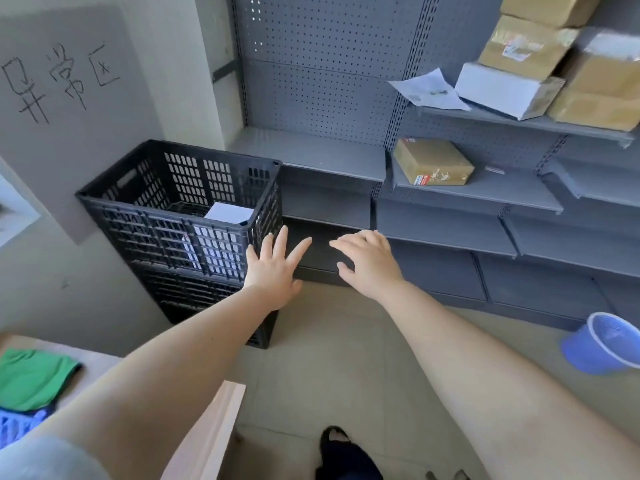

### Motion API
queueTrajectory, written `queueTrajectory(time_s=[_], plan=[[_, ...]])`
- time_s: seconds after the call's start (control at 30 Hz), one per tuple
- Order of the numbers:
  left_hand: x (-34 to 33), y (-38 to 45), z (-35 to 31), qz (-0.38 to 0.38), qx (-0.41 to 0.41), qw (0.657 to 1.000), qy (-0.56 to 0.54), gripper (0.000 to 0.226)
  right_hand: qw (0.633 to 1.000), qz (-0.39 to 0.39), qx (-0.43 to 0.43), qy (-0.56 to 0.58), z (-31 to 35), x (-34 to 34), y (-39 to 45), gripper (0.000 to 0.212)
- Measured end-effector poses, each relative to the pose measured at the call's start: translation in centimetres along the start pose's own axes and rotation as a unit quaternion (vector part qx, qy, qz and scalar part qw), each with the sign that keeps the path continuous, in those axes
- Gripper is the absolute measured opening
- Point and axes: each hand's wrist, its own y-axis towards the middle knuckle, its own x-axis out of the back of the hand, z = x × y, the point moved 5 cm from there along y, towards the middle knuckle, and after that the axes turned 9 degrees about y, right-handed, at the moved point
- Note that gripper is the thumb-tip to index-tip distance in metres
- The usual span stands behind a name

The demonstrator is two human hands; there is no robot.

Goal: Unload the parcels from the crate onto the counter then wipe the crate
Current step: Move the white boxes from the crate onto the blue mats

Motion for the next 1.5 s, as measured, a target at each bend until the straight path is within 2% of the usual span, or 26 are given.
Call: queueTrajectory(time_s=[0.17, 0.3, 0.47, 0.67, 0.83, 1.13, 1.23, 1.33, 1.5], plan=[[-0.4, 9.2, 2.1, 0.006, 0.057, 0.998, 0.002, 0.077, 0.996, 0.033, 0.085, 0.011, -3.3, -0.8, 9.9, 0.041], [-0.4, 15.8, 5.0, 0.012, 0.101, 0.994, 0.049, 0.066, 0.988, 0.042, 0.145, 0.019, -4.1, -0.8, 19.0, 0.042], [-3.7, 18.6, 11.2, 0.078, 0.269, 0.958, 0.052, 0.057, 0.971, 0.071, 0.225, 0.038, -3.1, -3.4, 28.1, 0.047], [-8.4, 22.4, 16.1, 0.149, 0.276, 0.948, 0.045, 0.068, 0.944, 0.149, 0.294, 0.028, 0.4, -9.6, 37.1, 0.054], [-12.4, 25.3, 20.5, 0.192, 0.345, 0.919, -0.003, 0.077, 0.927, 0.237, 0.291, -0.023, 3.0, -16.0, 43.3, 0.066], [-17.1, 26.7, 24.1, 0.216, 0.377, 0.897, -0.077, 0.097, 0.906, 0.353, 0.235, 0.017, 5.0, -23.5, 50.1, 0.064], [-18.4, 26.9, 24.3, 0.233, 0.381, 0.889, -0.098, 0.102, 0.876, 0.408, 0.256, 0.017, 6.2, -26.3, 51.1, 0.069], [-19.8, 27.2, 24.1, 0.268, 0.405, 0.865, -0.125, 0.106, 0.837, 0.466, 0.286, -0.012, 6.9, -28.8, 51.9, 0.08], [-21.1, 28.6, 23.6, 0.31, 0.397, 0.854, -0.128, 0.117, 0.757, 0.575, 0.29, -0.11, 5.8, -31.8, 53.0, 0.117]])
